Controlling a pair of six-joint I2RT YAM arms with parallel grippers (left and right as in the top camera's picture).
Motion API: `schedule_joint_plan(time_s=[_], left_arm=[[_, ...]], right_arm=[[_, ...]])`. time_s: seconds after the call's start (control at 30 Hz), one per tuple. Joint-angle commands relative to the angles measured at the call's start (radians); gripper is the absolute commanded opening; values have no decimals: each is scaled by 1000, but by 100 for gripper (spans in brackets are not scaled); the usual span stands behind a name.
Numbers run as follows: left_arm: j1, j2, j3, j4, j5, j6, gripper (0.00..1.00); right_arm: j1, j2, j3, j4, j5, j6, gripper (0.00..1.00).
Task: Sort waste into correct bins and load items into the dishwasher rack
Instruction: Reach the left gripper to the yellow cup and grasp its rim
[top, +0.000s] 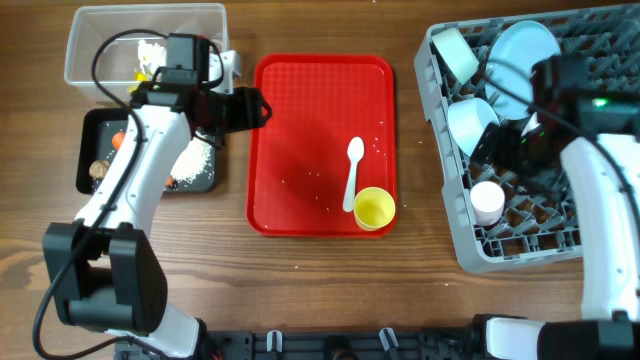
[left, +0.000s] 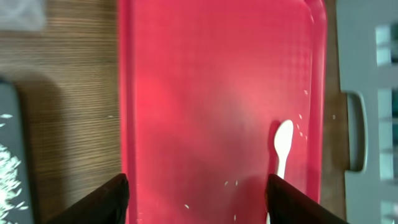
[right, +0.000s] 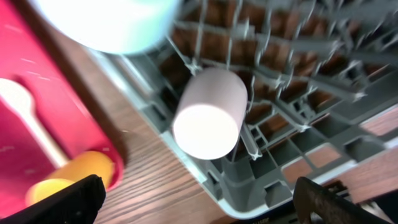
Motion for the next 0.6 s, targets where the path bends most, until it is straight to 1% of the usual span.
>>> schedule_joint_plan(time_s=[0.0,0.13,0.27,0.4,0.57], left_arm=[[-95,13,-10,-13,86,158,75],[-224,13,-10,-20,87,248,79],[-369,13,-10,-23,23,266,80],[-422,13,-10,-65,8,264,78],[-433,13,-10,-166,16,235,75]], right_arm=[[-5,-57,143,-43,-70,-84,100],[-5,-96,161,-45,-136,-135,100],[-5,-101,159,-61,-137,-138,100],[-2,-100,156,-60,-137,-148,100],[0,-100,156,-52,-145,-163,100]])
